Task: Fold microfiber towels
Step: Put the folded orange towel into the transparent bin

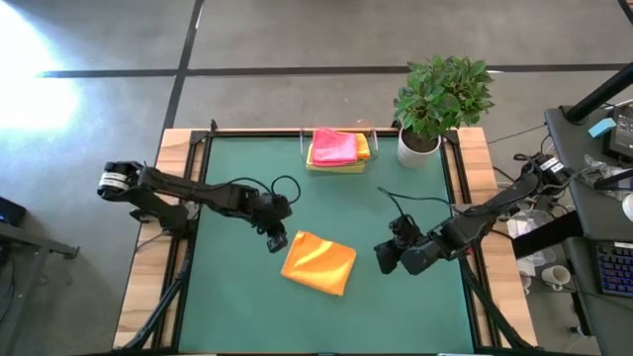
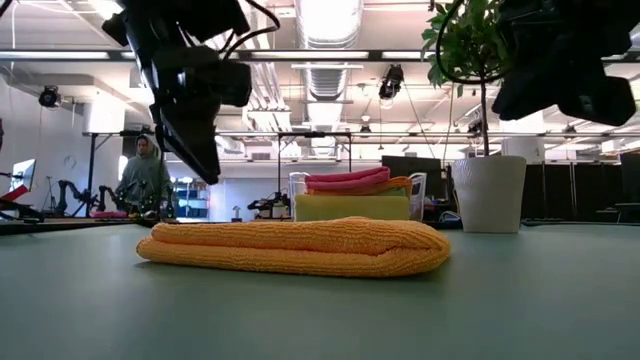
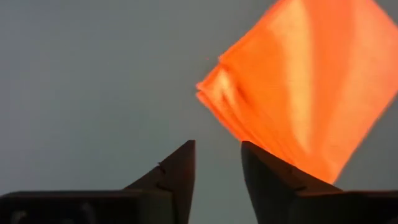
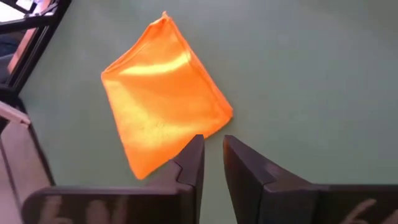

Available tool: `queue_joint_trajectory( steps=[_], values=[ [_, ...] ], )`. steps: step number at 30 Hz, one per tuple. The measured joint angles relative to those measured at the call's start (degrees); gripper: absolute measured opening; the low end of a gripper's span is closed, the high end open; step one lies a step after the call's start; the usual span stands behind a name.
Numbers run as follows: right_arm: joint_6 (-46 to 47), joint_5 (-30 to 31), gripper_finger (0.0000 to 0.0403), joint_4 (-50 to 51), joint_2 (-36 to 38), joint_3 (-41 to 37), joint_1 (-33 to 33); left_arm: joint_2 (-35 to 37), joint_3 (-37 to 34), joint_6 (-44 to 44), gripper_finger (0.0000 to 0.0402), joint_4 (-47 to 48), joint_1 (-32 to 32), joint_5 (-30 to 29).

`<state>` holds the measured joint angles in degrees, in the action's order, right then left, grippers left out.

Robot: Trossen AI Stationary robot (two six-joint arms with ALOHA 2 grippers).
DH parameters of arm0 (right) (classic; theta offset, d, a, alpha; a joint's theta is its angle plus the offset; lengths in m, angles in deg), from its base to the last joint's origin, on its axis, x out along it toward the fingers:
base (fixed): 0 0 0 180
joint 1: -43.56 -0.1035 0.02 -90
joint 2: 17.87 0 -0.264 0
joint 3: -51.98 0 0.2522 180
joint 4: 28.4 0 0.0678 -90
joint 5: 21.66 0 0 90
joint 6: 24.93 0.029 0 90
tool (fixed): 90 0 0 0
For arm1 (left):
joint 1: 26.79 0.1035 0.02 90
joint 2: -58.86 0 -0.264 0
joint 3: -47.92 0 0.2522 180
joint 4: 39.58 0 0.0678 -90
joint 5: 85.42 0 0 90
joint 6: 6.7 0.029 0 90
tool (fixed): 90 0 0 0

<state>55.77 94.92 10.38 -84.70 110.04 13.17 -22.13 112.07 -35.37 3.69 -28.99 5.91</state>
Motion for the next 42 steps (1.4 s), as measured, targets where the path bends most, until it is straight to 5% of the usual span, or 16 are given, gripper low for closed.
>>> queue_joint_trajectory(
  steps=[10, 21, 29, 42],
  values=[
    [-0.64, -3.94, 0.0058, -0.24, -1.79, -0.02, 6.88, -0.02, -0.91, -2.53, 0.0199, -1.12, 6.13, 3.37],
    [-3.61, -5.32, 0.0120, -2.74, -2.93, -0.07, 8.96, -0.02, -7.13, -3.04, 0.0202, -16.96, 6.26, 14.97],
    [-0.42, -10.13, 0.0159, -6.10, -6.50, -0.11, 10.09, -0.02, -13.17, -8.55, 0.0202, -25.49, 6.32, 16.03],
    [7.29, -12.15, 0.0162, -17.02, -19.70, -0.13, 10.07, -0.26, -15.36, -13.30, 0.0202, -29.37, 6.32, 16.82]
  ],
)
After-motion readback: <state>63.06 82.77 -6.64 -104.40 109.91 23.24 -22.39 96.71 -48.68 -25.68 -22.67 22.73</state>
